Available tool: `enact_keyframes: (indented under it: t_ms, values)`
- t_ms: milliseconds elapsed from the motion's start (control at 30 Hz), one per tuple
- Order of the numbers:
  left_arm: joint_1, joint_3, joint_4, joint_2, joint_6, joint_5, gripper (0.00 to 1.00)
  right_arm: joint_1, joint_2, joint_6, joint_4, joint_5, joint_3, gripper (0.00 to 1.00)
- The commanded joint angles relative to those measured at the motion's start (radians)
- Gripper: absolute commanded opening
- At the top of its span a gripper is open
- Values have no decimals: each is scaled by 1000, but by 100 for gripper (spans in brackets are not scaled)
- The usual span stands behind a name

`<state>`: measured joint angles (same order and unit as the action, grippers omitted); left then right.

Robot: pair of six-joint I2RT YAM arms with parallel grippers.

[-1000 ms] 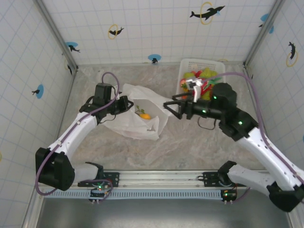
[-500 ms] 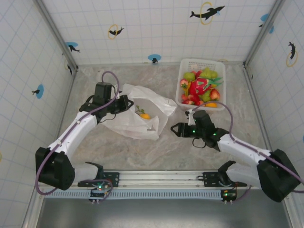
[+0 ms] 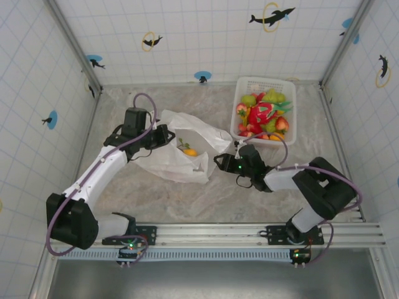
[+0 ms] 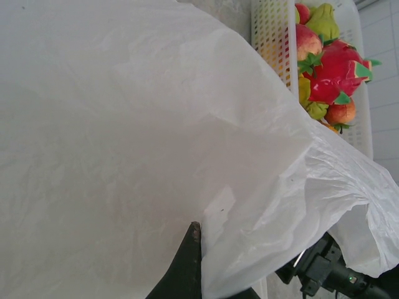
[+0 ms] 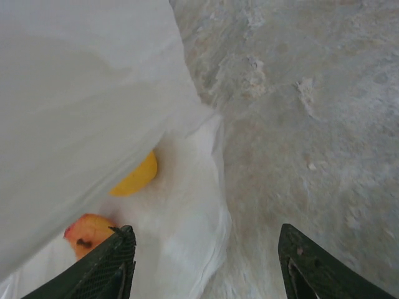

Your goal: Place the fake fruits into the plastic bag and tie a complex knot

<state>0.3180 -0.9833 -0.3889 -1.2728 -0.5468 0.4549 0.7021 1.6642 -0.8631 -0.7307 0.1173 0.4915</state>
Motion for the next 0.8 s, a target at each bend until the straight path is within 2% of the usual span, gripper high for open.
enact_keyframes:
  t_ms: [0,67,167,200,333,400,600,767]
  values:
    - [-9,-29,-17,-9,27,-6,0,14,64,-56,-143,-29,37,52]
    - [-8,-31,-19,-8,26,-6,0,16,78,-71,-166,-29,36,37]
    - [-9,-50,-41,-11,35,-10,0,18,40,-72,-141,-23,38,5]
    - [-10,-61,-53,-13,42,-13,0,20,4,-57,-97,-22,43,0]
    - [-24,-140,-135,-29,70,-11,0,24,-157,31,228,6,124,0]
    - [-39,-214,-209,-48,99,-5,0,11,-225,80,429,65,203,0]
    - [-64,-396,-367,-115,156,18,0,-72,-259,101,745,390,394,0]
    - [-63,-460,-449,-144,196,11,0,-97,-259,227,1012,459,584,0]
